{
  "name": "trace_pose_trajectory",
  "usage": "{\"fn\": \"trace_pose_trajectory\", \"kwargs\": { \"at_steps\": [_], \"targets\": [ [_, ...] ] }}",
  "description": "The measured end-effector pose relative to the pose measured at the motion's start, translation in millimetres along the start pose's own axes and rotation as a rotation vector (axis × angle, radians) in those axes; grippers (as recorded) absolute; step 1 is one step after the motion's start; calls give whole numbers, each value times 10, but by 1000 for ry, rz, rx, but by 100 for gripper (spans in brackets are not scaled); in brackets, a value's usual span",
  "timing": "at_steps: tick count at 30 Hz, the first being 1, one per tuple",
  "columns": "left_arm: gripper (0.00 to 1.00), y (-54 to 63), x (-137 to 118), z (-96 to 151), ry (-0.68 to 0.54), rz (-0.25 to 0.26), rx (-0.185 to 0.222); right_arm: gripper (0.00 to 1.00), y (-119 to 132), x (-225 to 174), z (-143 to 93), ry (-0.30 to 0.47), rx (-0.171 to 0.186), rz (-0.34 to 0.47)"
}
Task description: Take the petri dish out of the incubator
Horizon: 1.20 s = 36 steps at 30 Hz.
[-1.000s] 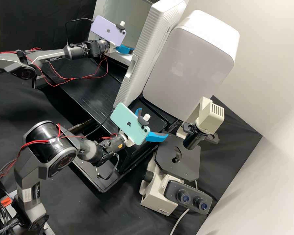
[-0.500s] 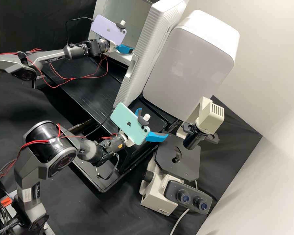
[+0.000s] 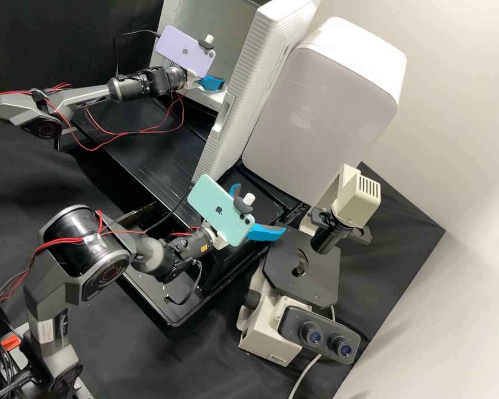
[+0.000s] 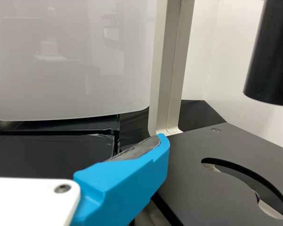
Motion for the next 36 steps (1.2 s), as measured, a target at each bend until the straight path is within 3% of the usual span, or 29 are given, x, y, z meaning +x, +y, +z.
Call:
{"fn": "trace_pose_trajectory", "kwargs": {
  "at_steps": [9, 21, 36],
  "targets": [
    [0, -21, 7, 22, -25, -7, 14, 100, 0, 0, 0, 0, 0, 0],
    [0, 22, -13, 30, -36, 5, 1, 100, 0, 0, 0, 0, 0, 0],
    [0, -74, -30, 12, -55, 13, 57, 100, 0, 0, 0, 0, 0, 0]
  ]
}}
